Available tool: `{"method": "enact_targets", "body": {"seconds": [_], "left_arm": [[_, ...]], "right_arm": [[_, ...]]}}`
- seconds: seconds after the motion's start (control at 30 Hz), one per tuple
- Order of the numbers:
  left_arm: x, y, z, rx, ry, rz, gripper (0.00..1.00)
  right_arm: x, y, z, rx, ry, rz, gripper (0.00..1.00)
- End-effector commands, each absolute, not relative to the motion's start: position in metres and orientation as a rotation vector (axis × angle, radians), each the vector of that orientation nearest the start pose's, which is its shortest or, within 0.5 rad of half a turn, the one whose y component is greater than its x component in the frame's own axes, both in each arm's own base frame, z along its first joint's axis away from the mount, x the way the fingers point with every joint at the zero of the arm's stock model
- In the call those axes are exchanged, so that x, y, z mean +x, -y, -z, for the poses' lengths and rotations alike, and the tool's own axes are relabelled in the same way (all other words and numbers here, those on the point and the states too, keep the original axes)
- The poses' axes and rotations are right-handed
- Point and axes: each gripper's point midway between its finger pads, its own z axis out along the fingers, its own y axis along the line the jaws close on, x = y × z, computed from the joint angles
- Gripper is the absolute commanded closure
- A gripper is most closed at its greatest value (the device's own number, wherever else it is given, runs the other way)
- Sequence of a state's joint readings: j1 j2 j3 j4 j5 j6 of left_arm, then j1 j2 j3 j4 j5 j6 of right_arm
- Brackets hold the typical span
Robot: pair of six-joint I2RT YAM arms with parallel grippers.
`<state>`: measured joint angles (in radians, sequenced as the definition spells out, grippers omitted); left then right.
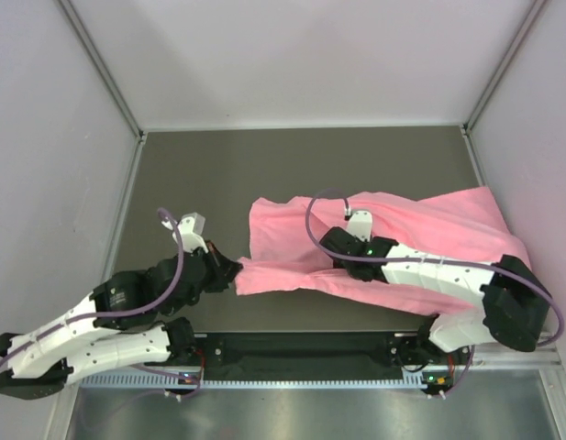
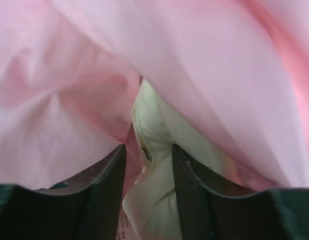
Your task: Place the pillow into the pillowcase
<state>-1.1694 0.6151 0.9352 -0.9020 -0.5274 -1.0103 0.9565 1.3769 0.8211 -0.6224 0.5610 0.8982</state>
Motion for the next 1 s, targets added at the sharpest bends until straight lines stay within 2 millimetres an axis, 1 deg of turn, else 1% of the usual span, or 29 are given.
{"method": "enact_targets", "body": {"seconds": [0.0,0.03,0.07,0.1,0.13,0.17,0.2,0.23,0.27,0.3,0.33,0.37,0.4,0.43,0.47,0.5,0.57,0.67,0.7,0.73,0.77,0.8,0.83,0.87,0.9,0.97], "left_arm": [[0.147,0.127,-0.250,-0.206,-2.085,0.572,1.00],[0.146,0.132,-0.245,-0.188,-2.101,0.578,1.00],[0.147,0.140,-0.237,-0.169,-2.116,0.582,1.00],[0.144,0.152,-0.225,-0.129,-2.163,0.580,1.00],[0.144,0.158,-0.219,-0.113,-2.182,0.579,1.00],[0.144,0.167,-0.209,-0.094,-2.199,0.580,1.00],[0.144,0.175,-0.200,-0.071,-2.225,0.573,1.00],[0.143,0.181,-0.194,-0.056,-2.244,0.581,1.00],[0.142,0.184,-0.185,-0.042,-2.260,0.575,1.00],[0.143,0.190,-0.184,-0.035,-2.258,0.594,1.00],[0.141,0.194,-0.179,-0.022,-2.273,0.603,1.00],[0.140,0.194,-0.170,-0.015,-2.288,0.590,1.00],[0.140,0.196,-0.168,-0.015,-2.290,0.596,1.00],[0.139,0.196,-0.164,-0.011,-2.297,0.590,1.00],[0.138,0.195,-0.158,-0.008,-2.308,0.586,1.00],[0.137,0.195,-0.156,-0.005,-2.309,0.586,1.00],[0.136,0.193,-0.153,-0.004,-2.314,0.587,1.00],[0.135,0.192,-0.153,0.002,-2.318,0.580,1.00],[0.135,0.191,-0.154,0.001,-2.317,0.578,1.00],[0.134,0.189,-0.154,0.004,-2.321,0.568,1.00],[0.134,0.188,-0.155,0.002,-2.320,0.566,1.00],[0.135,0.187,-0.157,0.001,-2.316,0.566,1.00],[0.135,0.186,-0.158,0.001,-2.313,0.567,1.00],[0.134,0.186,-0.159,0.001,-2.312,0.571,1.00],[0.134,0.187,-0.160,0.003,-2.310,0.583,1.00],[0.133,0.190,-0.163,0.010,-2.304,0.606,1.00]], "right_arm": [[0.201,-0.143,-0.071,0.039,-2.463,0.201,0.55],[0.202,-0.152,-0.077,0.022,-2.454,0.150,0.53],[0.203,-0.162,-0.085,-0.043,-2.439,0.101,0.51],[0.201,-0.183,-0.096,-0.089,-2.416,-0.021,0.45],[0.200,-0.191,-0.104,-0.105,-2.402,-0.066,0.41],[0.202,-0.200,-0.116,-0.132,-2.380,-0.110,0.38],[0.199,-0.212,-0.129,-0.162,-2.355,-0.192,0.33],[0.198,-0.216,-0.137,-0.175,-2.344,-0.226,0.30],[0.199,-0.221,-0.151,-0.182,-2.322,-0.261,0.29],[0.196,-0.221,-0.162,-0.192,-2.306,-0.293,0.27],[0.195,-0.218,-0.167,-0.195,-2.298,-0.285,0.26],[0.195,-0.214,-0.176,-0.174,-2.285,-0.283,0.25],[0.199,-0.204,-0.183,-0.134,-2.258,-0.248,0.25],[0.195,-0.191,-0.181,-0.133,-2.275,-0.188,0.25],[0.195,-0.185,-0.183,-0.109,-2.273,-0.165,0.24],[0.195,-0.177,-0.184,-0.100,-2.268,-0.135,0.24],[0.191,-0.172,-0.183,-0.105,-2.272,-0.134,0.24],[0.186,-0.175,-0.183,-0.107,-2.273,-0.197,0.24],[0.184,-0.175,-0.189,-0.103,-2.259,-0.243,0.23],[0.183,-0.177,-0.189,-0.123,-2.249,-0.268,0.22],[0.184,-0.185,-0.198,-0.122,-2.212,-0.339,0.20],[0.180,-0.193,-0.207,-0.142,-2.192,-0.430,0.11],[0.178,-0.200,-0.209,-0.194,-2.173,-0.472,0.06],[0.180,-0.214,-0.225,-0.204,-2.117,-0.570,0.01],[0.171,-0.230,-0.229,-0.283,-2.116,-0.666,0.00],[0.168,-0.250,-0.244,-0.368,-2.077,-0.743,0.00]]}}
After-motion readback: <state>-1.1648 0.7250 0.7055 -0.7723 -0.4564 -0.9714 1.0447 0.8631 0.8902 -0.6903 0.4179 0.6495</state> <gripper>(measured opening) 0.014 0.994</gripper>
